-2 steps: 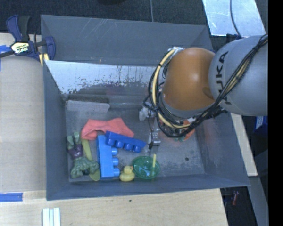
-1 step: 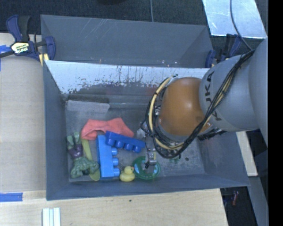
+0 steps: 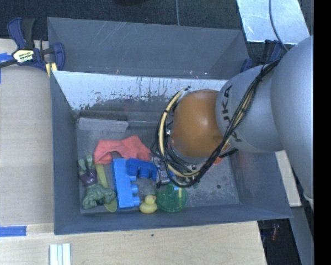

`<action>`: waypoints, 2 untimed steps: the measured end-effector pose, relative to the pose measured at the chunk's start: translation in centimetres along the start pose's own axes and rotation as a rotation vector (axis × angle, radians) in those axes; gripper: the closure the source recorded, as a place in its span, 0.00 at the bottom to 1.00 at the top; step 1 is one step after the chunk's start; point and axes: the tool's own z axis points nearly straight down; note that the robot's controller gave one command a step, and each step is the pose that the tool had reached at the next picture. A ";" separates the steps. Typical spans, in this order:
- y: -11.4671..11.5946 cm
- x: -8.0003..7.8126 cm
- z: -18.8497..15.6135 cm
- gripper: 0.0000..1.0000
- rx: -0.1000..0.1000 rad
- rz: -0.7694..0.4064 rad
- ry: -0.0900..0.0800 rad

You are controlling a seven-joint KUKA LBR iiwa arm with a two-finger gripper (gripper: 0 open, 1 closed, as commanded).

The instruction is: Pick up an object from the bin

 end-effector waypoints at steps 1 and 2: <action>0.0 0.0 0.0 1.00 0.000 0.000 0.000; -0.3 0.5 -7.5 1.00 0.000 -0.015 0.003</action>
Offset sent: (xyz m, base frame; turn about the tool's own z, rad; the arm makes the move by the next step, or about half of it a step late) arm -0.0134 -0.0083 0.1892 -0.0370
